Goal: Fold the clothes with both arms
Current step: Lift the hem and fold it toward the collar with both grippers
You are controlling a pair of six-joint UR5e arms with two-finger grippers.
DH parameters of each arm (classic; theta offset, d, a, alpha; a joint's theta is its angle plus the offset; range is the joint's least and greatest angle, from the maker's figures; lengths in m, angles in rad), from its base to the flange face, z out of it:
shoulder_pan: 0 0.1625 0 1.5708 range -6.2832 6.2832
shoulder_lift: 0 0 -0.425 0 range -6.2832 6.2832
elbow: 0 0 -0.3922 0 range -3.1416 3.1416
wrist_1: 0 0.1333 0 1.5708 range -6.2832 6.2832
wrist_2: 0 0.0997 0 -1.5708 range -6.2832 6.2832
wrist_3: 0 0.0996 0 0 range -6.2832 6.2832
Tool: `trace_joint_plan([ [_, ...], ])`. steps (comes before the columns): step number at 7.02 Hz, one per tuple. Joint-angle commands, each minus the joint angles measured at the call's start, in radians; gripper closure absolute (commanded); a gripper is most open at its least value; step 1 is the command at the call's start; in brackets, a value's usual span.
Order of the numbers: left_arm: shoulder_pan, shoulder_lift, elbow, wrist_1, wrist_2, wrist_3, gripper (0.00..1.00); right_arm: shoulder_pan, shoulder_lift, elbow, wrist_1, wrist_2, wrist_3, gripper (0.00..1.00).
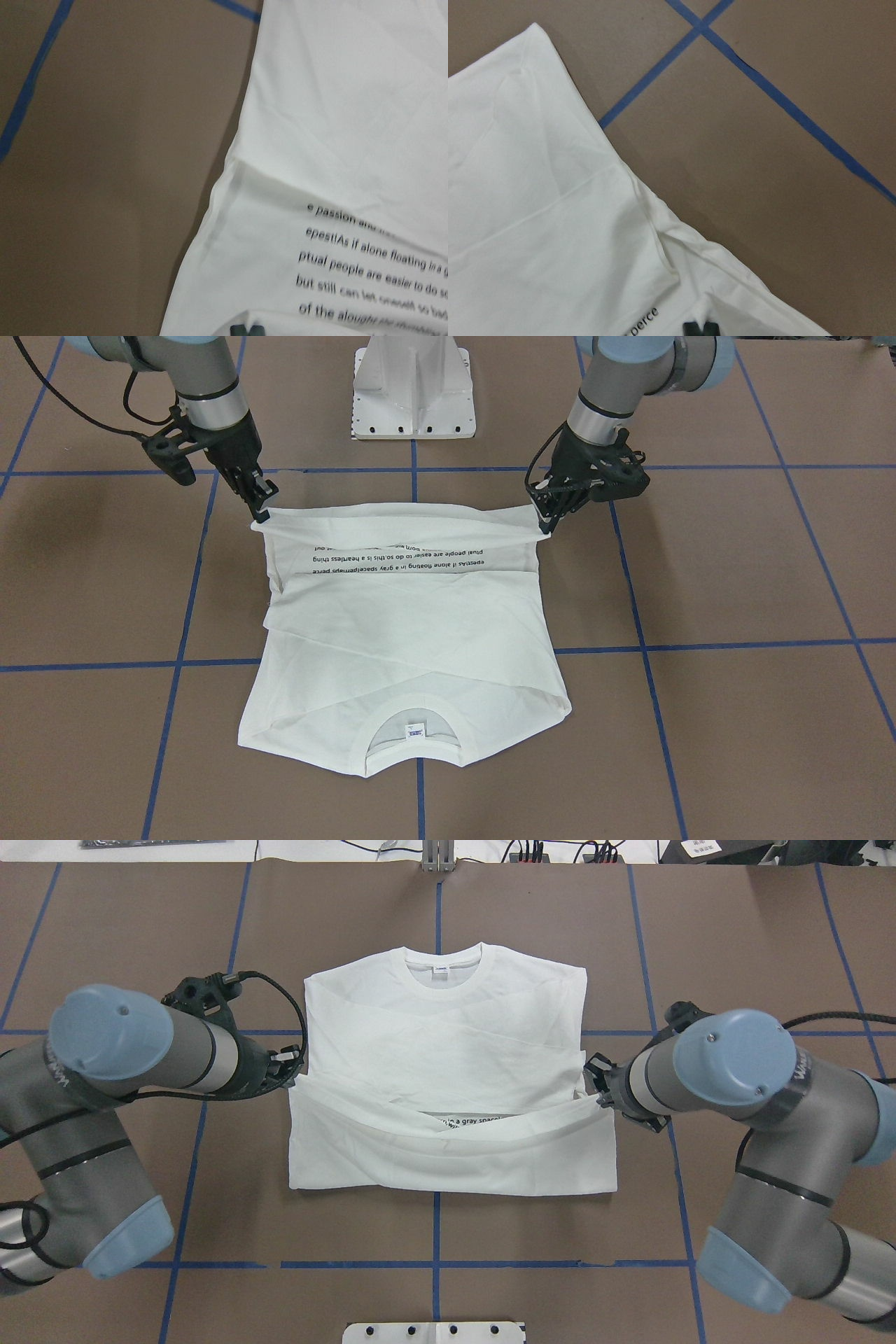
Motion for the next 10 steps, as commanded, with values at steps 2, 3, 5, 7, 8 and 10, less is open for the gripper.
trace_joint_plan([
  [2, -0.113, -0.109, 0.231, -0.073, 0.004, 0.111, 1.0, 0.176, 0.239, -0.338, 0.011, 0.009, -0.168, 1.0],
  [3, -0.144, -0.126, 0.3, -0.133, 0.006, 0.126, 1.0, 0.204, 0.338, -0.476, 0.012, 0.008, -0.179, 1.0],
  [5, -0.159, -0.196, 0.466, -0.234, 0.027, 0.132, 1.0, 0.227, 0.395, -0.686, 0.143, -0.006, -0.217, 1.0],
  [7, -0.158, -0.253, 0.593, -0.32, 0.065, 0.131, 1.0, 0.223, 0.447, -0.802, 0.209, -0.012, -0.211, 1.0],
  [8, -0.156, -0.264, 0.618, -0.337, 0.064, 0.132, 1.0, 0.217, 0.461, -0.825, 0.212, -0.009, -0.211, 1.0],
  [10, -0.158, -0.267, 0.635, -0.363, 0.065, 0.137, 1.0, 0.212, 0.456, -0.842, 0.212, -0.012, -0.217, 1.0],
])
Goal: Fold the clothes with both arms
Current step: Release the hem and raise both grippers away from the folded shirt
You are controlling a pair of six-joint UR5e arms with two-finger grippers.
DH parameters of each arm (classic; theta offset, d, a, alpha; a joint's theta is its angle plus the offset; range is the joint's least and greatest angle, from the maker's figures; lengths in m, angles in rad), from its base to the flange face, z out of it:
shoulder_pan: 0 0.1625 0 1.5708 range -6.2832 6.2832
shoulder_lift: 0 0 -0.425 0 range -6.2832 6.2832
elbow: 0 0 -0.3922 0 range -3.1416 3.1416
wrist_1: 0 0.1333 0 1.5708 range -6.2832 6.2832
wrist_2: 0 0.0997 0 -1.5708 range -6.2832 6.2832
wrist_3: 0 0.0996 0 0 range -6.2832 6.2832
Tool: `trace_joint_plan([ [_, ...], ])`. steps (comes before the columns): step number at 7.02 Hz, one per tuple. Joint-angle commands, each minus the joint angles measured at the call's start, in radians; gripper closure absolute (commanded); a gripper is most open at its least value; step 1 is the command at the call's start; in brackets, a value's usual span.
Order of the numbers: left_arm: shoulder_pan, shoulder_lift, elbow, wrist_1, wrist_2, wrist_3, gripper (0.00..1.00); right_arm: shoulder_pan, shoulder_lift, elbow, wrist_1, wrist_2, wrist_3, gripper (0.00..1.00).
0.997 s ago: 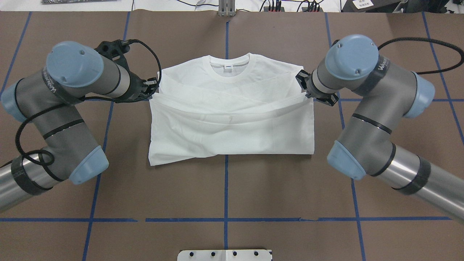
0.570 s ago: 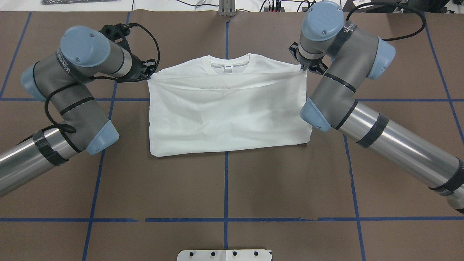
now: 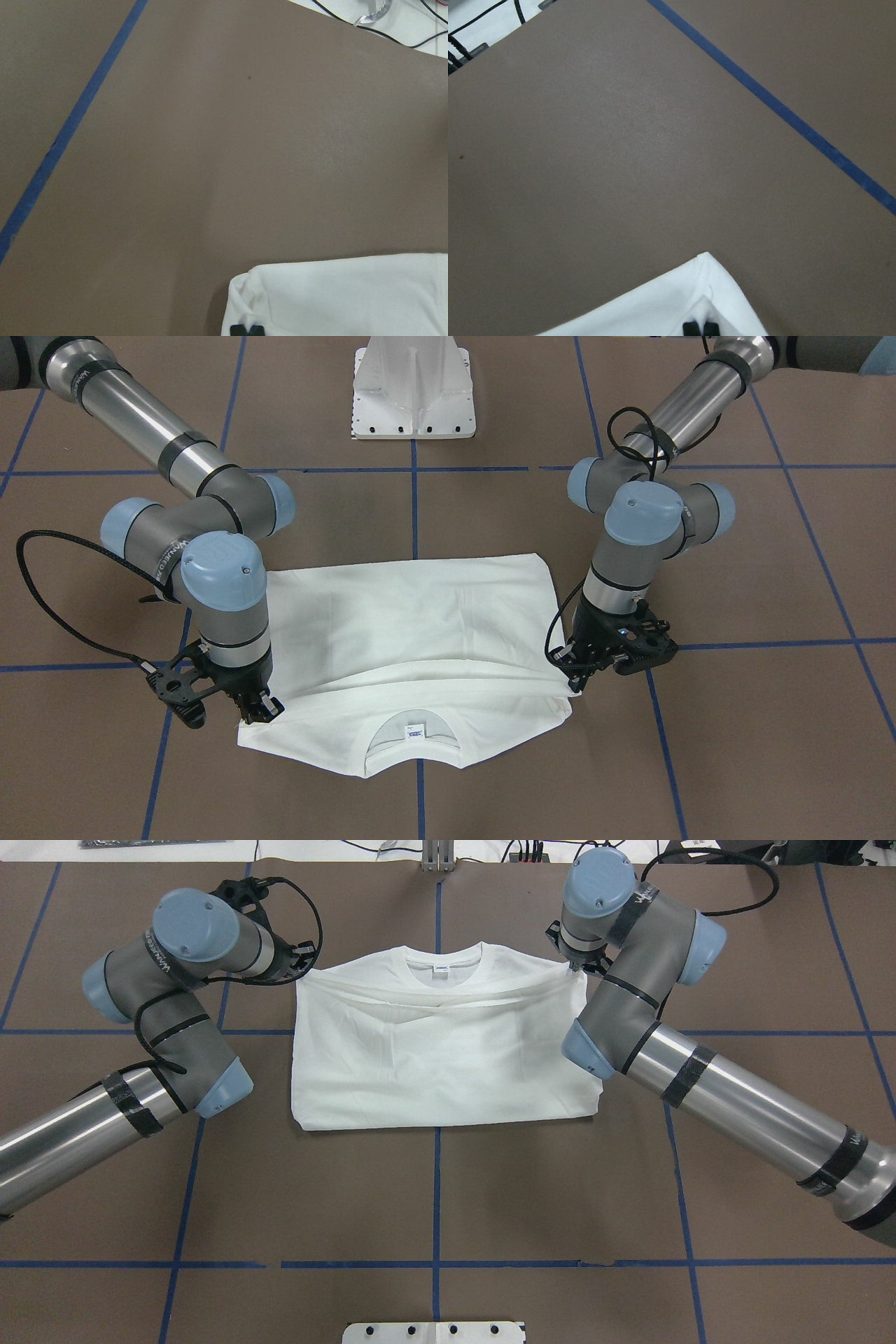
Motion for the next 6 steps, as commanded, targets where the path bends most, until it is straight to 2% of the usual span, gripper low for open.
trace_joint_plan([
  [1, 0.001, -0.01, 0.049, -0.055, 0.002, 0.004, 1.0, -0.002, 0.002, -0.015, 0.002, 0.0, -0.003, 1.0],
  [2, 0.001, -0.016, 0.073, -0.071, 0.002, 0.005, 1.0, -0.002, 0.005, -0.013, 0.002, 0.0, -0.003, 1.0],
  [3, 0.001, -0.017, 0.07, -0.071, 0.0, 0.017, 0.57, -0.002, 0.004, -0.007, 0.003, -0.001, -0.001, 0.52],
  [4, -0.005, -0.016, 0.067, -0.071, 0.0, 0.086, 0.49, 0.01, -0.03, 0.063, 0.008, -0.002, 0.003, 0.01],
  [5, -0.011, -0.011, 0.06, -0.071, -0.006, 0.096, 0.48, 0.018, -0.098, 0.167, 0.024, 0.009, 0.002, 0.0],
  [6, -0.02, -0.004, 0.038, -0.079, -0.008, 0.103, 0.48, 0.025, -0.166, 0.283, 0.044, 0.062, 0.01, 0.0],
])
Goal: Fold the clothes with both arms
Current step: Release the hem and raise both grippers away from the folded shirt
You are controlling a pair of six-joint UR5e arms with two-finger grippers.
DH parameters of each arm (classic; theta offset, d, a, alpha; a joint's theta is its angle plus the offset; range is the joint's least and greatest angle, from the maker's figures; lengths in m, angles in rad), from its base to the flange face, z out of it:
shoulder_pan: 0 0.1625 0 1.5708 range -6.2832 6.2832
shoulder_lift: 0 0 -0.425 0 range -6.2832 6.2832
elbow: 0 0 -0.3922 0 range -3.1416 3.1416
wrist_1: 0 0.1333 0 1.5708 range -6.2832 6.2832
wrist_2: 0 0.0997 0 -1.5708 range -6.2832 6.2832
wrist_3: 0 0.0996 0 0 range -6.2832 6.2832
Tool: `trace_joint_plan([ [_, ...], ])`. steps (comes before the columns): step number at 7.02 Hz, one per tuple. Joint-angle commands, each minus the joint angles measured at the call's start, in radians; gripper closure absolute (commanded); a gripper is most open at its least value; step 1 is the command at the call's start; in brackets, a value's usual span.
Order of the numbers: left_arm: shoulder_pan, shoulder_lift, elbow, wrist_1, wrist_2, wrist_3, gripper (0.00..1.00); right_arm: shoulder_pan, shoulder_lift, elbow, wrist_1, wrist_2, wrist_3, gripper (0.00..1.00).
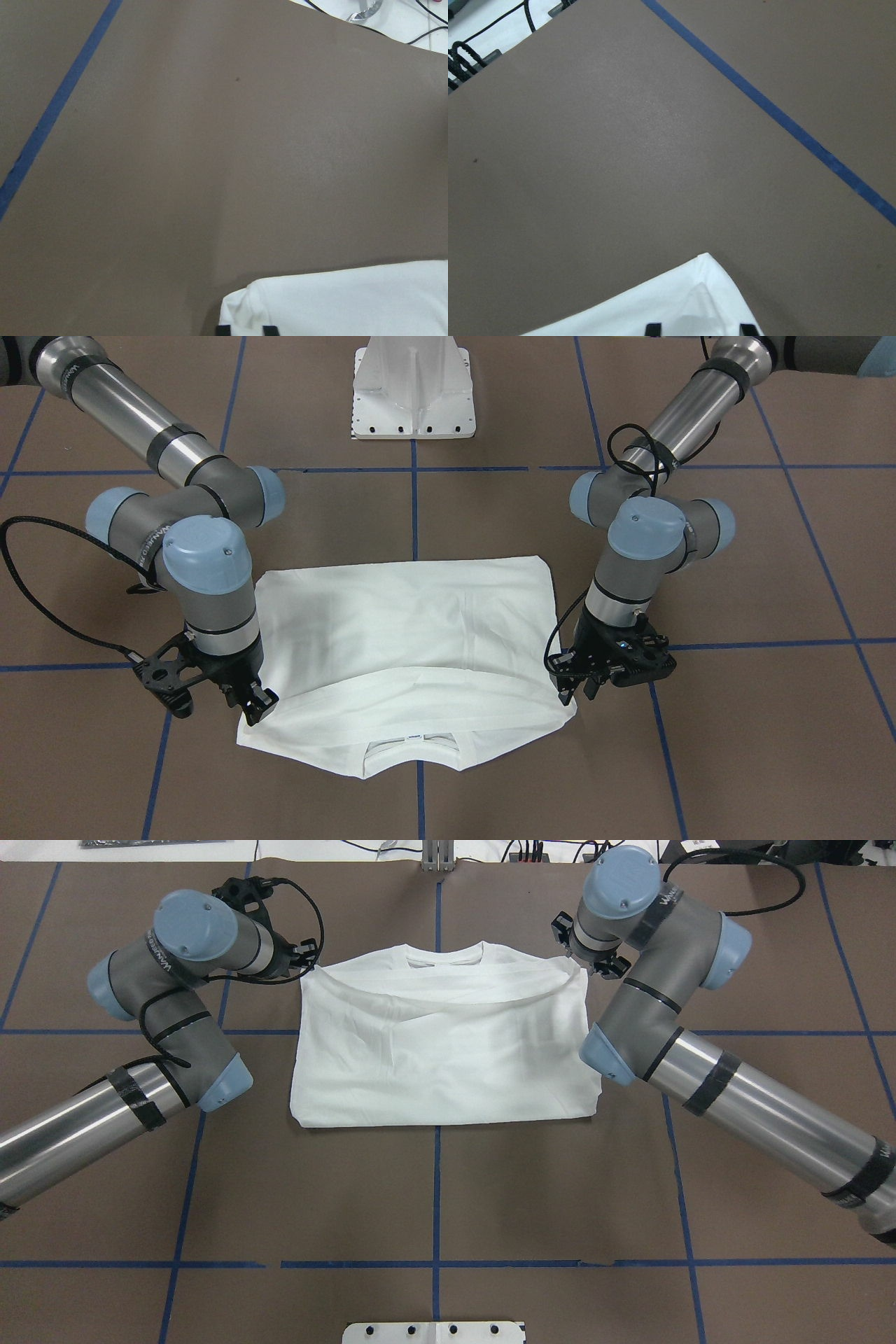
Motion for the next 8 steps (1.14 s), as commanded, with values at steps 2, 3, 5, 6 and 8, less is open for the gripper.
trace_joint_plan([
  [2, -0.032, 0.026, -0.071, -0.002, -0.006, 0.038, 0.48, -0.038, -0.289, 0.38, 0.025, 0.068, 0.071, 0.0],
  [3, -0.032, 0.038, -0.077, -0.006, -0.005, 0.038, 0.48, -0.087, -0.324, 0.399, 0.027, 0.061, 0.134, 0.0],
  [5, -0.032, 0.047, -0.088, -0.005, 0.003, 0.039, 0.48, -0.141, -0.344, 0.396, 0.027, 0.061, 0.217, 0.0],
  [6, -0.032, 0.062, -0.098, -0.006, 0.003, 0.041, 0.48, -0.167, -0.332, 0.382, 0.027, 0.056, 0.216, 0.01],
  [8, -0.039, 0.064, -0.103, -0.005, 0.014, 0.046, 0.48, -0.188, -0.319, 0.346, 0.027, 0.053, 0.213, 0.02],
])
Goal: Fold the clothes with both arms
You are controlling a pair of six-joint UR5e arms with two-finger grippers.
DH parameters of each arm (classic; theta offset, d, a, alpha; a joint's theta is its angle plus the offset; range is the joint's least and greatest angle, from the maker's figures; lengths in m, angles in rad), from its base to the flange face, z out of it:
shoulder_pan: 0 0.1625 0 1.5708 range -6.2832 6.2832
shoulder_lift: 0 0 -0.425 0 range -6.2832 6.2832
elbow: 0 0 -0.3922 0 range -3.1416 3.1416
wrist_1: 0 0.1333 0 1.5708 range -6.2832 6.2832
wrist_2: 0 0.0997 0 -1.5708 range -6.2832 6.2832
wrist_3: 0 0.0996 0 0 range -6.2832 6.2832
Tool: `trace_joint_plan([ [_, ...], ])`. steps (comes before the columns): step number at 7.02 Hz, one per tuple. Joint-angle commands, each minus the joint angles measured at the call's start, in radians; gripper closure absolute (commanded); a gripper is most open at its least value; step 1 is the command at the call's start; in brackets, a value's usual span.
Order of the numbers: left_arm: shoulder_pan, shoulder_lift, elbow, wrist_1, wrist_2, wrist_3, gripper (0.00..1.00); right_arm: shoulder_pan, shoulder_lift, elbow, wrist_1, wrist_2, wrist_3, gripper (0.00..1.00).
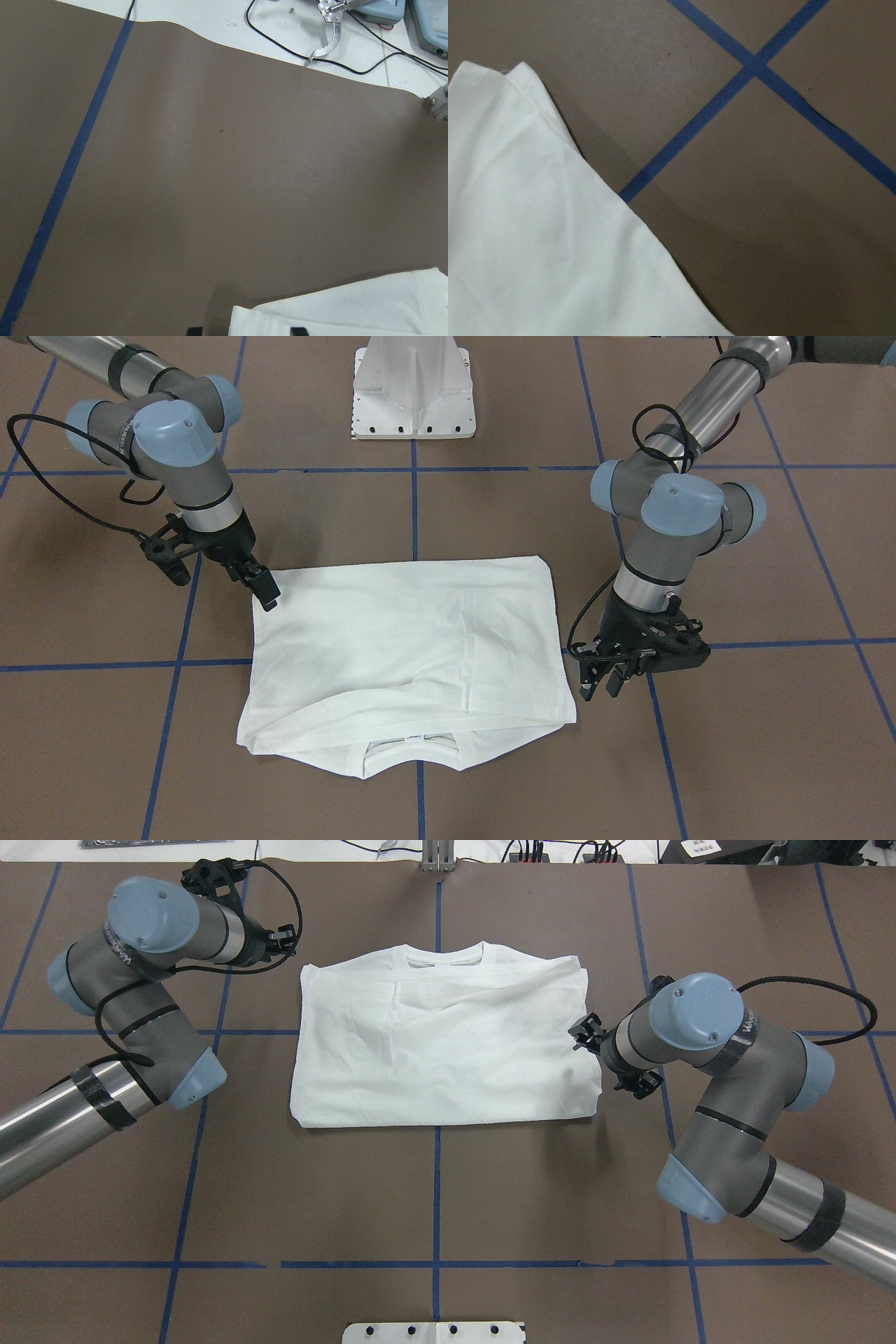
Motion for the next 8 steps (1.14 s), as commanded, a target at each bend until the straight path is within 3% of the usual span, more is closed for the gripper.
trace_joint_plan([
  [1, -0.008, 0.004, -0.004, 0.001, 0.037, 0.002, 0.48, -0.019, 0.009, -0.035, 0.001, -0.002, 0.001, 0.27],
  [2, -0.011, 0.004, -0.004, 0.001, 0.037, 0.002, 0.49, -0.019, -0.003, -0.035, 0.001, 0.001, -0.001, 0.84],
  [3, -0.02, 0.004, -0.006, 0.001, 0.039, 0.002, 0.49, -0.021, 0.003, -0.034, 0.001, 0.005, -0.006, 1.0],
  [5, -0.031, 0.004, -0.004, 0.0, 0.036, 0.041, 0.5, -0.016, -0.009, 0.014, 0.042, 0.023, -0.025, 1.0],
  [6, -0.035, 0.001, -0.009, 0.0, 0.036, 0.041, 0.5, -0.018, -0.065, 0.078, 0.044, 0.058, -0.024, 1.0],
  [8, -0.035, 0.001, -0.015, -0.003, 0.025, 0.04, 0.5, -0.135, -0.252, 0.344, -0.034, 0.164, -0.013, 1.0],
])
